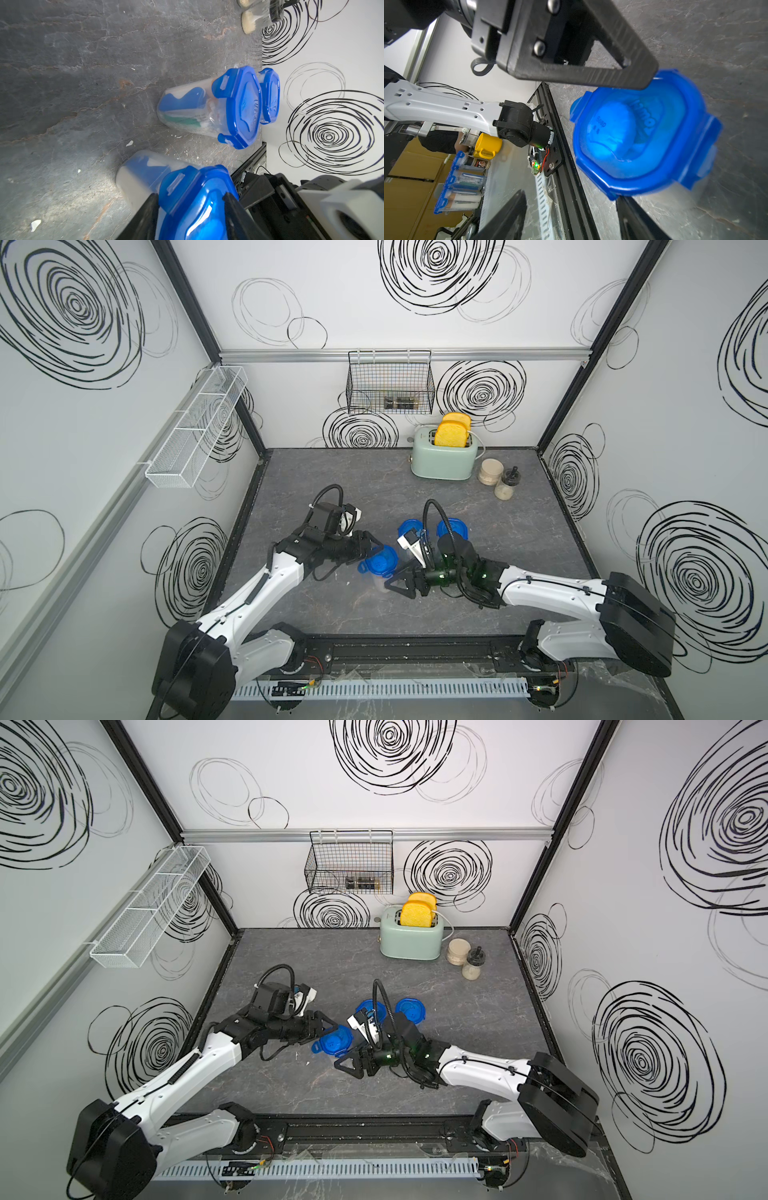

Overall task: Take out toiletry kits
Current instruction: Adjust the container at the center of the board, then unfasten the latch on the container.

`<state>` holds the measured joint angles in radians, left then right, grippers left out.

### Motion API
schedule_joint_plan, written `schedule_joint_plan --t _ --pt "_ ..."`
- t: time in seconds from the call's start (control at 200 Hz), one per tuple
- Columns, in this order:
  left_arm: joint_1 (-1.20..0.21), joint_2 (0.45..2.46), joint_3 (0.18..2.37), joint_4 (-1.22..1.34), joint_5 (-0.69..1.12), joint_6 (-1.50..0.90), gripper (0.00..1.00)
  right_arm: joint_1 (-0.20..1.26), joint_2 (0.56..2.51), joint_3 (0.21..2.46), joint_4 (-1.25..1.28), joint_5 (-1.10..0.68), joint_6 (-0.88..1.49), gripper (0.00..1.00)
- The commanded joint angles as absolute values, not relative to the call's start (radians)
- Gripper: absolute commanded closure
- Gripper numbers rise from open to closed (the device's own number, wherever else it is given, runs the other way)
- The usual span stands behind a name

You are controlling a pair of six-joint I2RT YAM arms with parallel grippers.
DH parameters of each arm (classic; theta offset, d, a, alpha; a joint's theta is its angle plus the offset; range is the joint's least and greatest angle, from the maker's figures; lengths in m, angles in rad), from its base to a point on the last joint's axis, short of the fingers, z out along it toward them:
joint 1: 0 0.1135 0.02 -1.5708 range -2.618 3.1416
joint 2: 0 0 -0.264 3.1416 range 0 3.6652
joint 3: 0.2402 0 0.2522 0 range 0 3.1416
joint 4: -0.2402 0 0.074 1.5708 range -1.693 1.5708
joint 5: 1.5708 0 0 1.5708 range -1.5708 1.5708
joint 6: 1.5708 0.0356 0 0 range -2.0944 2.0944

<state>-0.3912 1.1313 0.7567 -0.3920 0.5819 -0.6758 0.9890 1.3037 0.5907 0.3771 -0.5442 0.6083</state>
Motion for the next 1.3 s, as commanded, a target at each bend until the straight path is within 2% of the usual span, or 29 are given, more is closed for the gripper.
schedule_joint_plan --t 0.0,0.16,0.45,0.63,0.77,0.846,0.941,1.176,1.296 --pt "-0.399 1.137 0.803 -0.371 0.596 -0.638 0.43 0.999 1.302 0.572 0.443 -0.568 0.632 0.28" --pt "-0.383 1.132 0.849 -0.419 0.575 -0.584 0.36 1.0 1.29 0.562 0.417 -0.56 0.631 0.24" --pt "-0.34 1.076 0.89 -0.48 0.552 -0.556 0.38 0.999 1.247 0.514 0.396 -0.549 0.606 0.23" --pt "-0.412 1.003 0.842 -0.333 0.733 -0.665 0.47 0.968 1.157 0.467 0.343 -0.564 0.549 0.23" --pt "-0.515 0.976 0.745 -0.111 0.81 -0.814 0.59 0.895 1.076 0.419 0.339 -0.596 0.549 0.26" --pt "-0.532 0.98 0.681 -0.001 0.83 -0.882 0.69 0.867 1.045 0.403 0.334 -0.614 0.549 0.27" --pt "-0.534 1.014 0.63 0.057 0.838 -0.905 0.77 0.857 1.023 0.391 0.336 -0.618 0.544 0.28" --pt "-0.519 1.06 0.563 0.136 0.835 -0.932 0.81 0.87 1.032 0.363 0.425 -0.616 0.568 0.33" --pt "-0.507 1.072 0.523 0.166 0.839 -0.956 0.86 0.911 1.067 0.37 0.482 -0.579 0.577 0.34"
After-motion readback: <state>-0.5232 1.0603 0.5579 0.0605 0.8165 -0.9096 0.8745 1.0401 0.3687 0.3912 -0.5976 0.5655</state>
